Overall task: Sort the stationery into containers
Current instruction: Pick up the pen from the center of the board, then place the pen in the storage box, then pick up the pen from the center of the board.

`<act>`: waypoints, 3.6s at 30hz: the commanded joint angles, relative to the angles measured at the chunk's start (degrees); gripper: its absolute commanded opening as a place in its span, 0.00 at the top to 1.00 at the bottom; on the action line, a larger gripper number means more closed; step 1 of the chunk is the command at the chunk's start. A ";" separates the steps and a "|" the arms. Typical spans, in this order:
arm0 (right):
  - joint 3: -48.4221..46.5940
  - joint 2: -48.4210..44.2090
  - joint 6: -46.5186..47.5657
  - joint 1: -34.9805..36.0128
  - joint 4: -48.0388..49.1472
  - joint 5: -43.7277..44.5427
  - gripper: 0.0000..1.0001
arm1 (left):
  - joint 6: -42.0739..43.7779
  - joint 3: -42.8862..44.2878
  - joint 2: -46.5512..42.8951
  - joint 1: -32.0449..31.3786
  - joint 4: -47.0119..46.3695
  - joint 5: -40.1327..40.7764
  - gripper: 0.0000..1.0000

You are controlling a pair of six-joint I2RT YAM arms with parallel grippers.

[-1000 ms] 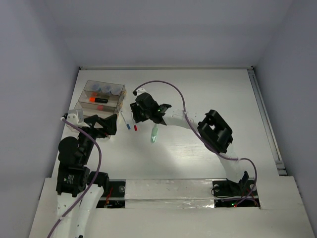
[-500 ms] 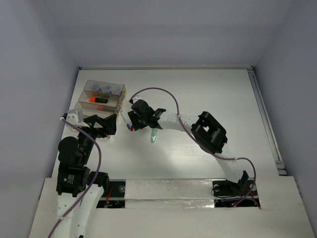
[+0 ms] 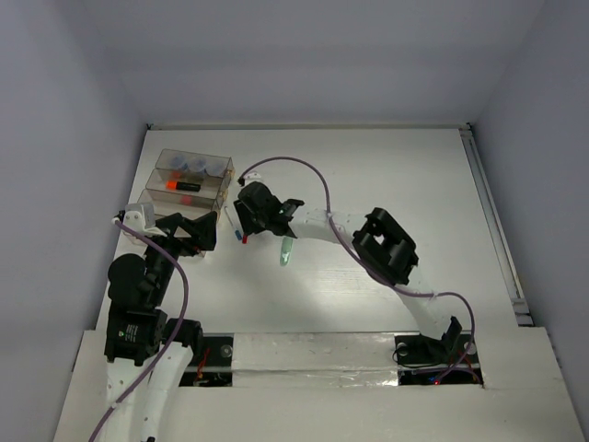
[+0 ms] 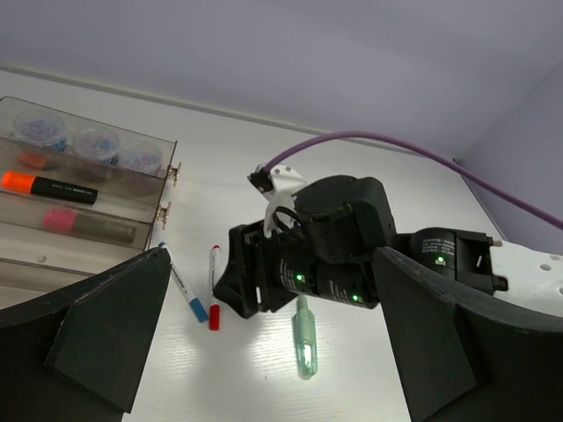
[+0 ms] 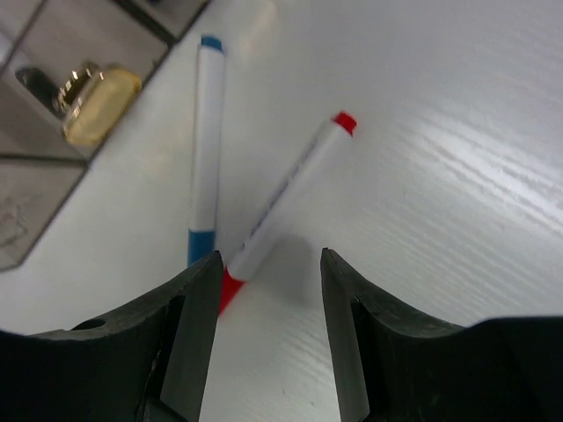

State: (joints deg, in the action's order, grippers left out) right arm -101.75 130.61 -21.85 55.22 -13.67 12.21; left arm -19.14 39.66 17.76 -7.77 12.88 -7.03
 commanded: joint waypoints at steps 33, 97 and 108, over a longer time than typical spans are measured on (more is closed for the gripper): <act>-2.81 -3.62 6.20 -0.73 26.49 -16.06 1.00 | -0.11 0.77 -0.53 0.30 -1.81 1.84 0.01; -5.69 2.07 9.46 -0.73 43.69 -23.64 0.46 | -0.02 0.77 -0.71 0.83 -2.07 0.52 0.01; 14.93 -8.36 5.68 -0.73 31.89 -12.56 0.43 | -0.02 0.68 -1.06 0.83 -2.07 0.70 0.01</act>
State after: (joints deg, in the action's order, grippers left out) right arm -87.94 120.68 -14.31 54.41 24.91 -5.10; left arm -19.14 39.66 17.23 -7.27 13.13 -5.96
